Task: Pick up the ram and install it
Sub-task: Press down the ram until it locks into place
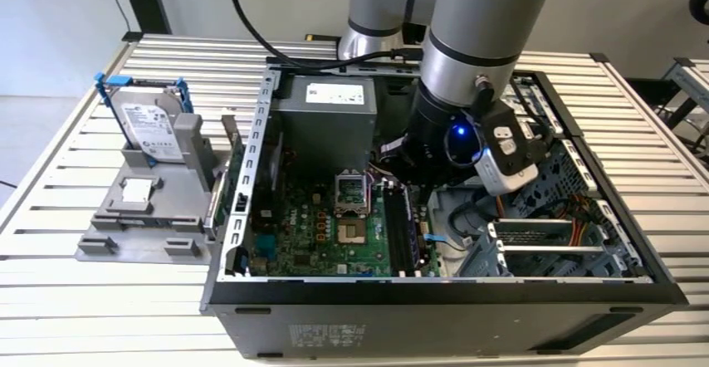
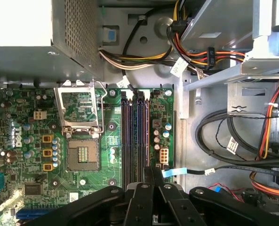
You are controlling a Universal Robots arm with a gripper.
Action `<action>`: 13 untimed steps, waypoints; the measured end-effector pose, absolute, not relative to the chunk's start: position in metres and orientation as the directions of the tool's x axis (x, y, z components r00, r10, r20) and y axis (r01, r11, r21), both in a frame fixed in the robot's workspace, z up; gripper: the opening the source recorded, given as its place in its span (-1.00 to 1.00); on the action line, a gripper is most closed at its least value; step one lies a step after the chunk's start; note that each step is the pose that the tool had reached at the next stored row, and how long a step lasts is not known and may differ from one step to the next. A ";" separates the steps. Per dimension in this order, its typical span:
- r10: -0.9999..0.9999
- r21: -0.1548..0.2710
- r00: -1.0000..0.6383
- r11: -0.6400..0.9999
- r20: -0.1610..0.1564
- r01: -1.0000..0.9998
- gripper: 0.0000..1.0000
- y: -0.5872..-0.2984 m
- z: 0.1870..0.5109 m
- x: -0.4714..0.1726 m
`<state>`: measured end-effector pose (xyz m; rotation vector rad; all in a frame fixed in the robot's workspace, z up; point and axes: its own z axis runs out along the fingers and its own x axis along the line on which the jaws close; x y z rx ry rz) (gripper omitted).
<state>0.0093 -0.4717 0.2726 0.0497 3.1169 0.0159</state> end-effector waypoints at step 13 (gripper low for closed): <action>-0.177 0.015 -0.984 0.984 -0.025 -0.177 -1.00 -0.472 0.272 0.009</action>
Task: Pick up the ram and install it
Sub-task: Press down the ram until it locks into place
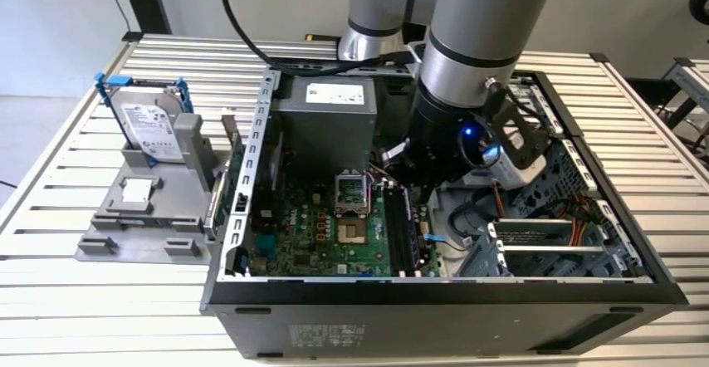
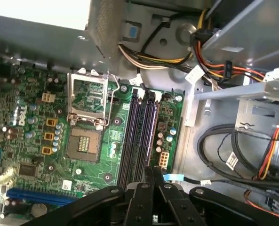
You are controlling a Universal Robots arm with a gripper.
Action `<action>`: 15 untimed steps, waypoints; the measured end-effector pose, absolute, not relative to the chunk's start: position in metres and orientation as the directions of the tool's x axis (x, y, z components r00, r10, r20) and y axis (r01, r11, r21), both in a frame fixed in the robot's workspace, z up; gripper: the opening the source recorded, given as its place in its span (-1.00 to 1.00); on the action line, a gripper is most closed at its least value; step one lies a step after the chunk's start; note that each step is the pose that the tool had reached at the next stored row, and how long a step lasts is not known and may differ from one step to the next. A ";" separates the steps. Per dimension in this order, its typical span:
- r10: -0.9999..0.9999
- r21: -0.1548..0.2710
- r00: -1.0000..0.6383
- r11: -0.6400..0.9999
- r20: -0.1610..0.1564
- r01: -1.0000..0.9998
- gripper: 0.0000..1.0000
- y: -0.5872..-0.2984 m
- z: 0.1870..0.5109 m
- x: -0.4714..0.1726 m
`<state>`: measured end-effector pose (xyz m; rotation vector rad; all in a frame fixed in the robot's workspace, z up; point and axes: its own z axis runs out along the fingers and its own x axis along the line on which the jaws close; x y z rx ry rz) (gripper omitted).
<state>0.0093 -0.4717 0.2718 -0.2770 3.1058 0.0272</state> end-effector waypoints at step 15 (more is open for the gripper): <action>-0.431 0.017 -0.902 0.902 -0.025 -0.432 -1.00 -0.472 0.271 0.009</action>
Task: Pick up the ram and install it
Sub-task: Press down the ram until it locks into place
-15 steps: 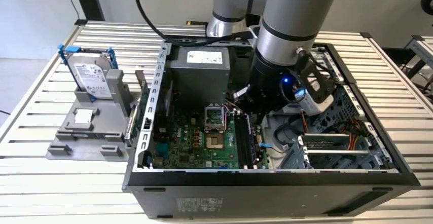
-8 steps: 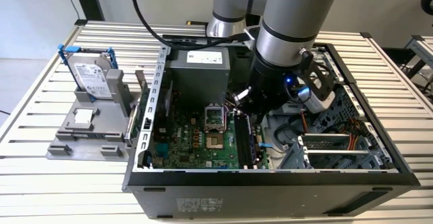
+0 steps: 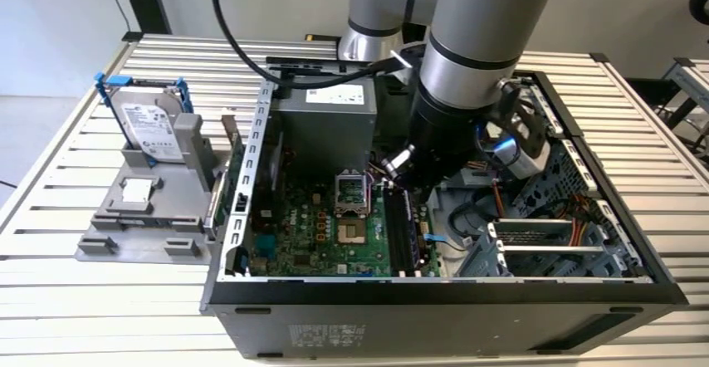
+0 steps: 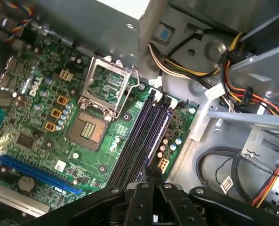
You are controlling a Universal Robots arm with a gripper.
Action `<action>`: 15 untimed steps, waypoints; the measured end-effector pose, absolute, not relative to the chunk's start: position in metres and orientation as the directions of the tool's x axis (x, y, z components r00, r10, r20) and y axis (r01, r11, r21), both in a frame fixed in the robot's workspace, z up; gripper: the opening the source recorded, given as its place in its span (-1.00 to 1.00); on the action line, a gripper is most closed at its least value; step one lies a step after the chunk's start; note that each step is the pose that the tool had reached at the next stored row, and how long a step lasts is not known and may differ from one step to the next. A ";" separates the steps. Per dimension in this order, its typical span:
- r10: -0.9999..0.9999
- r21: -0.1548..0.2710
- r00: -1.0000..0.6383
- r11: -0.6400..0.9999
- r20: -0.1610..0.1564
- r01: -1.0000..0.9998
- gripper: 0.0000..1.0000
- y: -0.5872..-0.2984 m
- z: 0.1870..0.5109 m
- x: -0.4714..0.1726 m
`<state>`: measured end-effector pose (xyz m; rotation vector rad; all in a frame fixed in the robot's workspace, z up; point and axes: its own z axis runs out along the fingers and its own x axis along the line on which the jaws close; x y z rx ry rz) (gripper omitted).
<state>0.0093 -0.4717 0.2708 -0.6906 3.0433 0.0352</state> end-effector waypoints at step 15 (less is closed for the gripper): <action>-0.623 0.017 -0.782 0.782 -0.025 -0.623 -1.00 -0.472 0.271 0.009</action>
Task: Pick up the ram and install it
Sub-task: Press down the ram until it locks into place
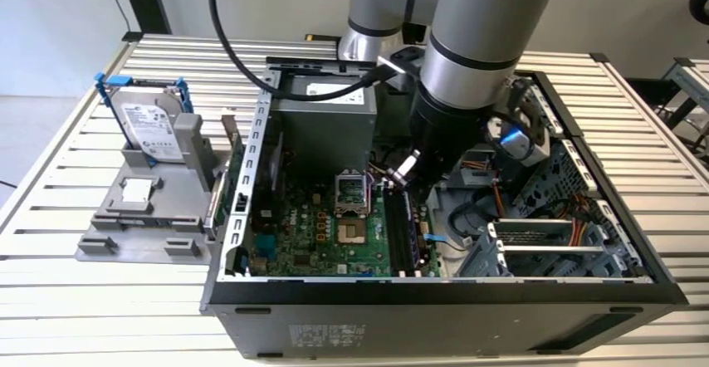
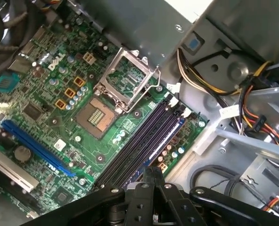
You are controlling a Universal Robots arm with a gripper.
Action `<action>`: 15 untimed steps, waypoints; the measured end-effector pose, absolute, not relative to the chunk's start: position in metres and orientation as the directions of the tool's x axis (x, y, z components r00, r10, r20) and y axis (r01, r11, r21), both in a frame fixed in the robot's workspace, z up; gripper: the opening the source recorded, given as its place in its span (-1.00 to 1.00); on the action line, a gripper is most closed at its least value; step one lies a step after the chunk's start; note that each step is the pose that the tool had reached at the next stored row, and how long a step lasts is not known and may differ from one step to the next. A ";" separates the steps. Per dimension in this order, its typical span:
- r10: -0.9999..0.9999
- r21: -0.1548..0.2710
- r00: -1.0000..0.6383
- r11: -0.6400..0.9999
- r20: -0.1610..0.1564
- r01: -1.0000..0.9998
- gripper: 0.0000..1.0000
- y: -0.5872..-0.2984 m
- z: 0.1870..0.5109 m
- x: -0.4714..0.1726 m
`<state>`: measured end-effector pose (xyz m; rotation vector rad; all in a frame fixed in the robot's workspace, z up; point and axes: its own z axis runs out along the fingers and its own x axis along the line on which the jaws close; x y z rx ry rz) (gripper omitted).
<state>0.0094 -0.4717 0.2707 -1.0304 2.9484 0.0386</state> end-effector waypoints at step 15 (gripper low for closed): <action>-0.798 0.017 -0.602 0.601 -0.025 -0.799 -1.00 -0.472 0.270 0.009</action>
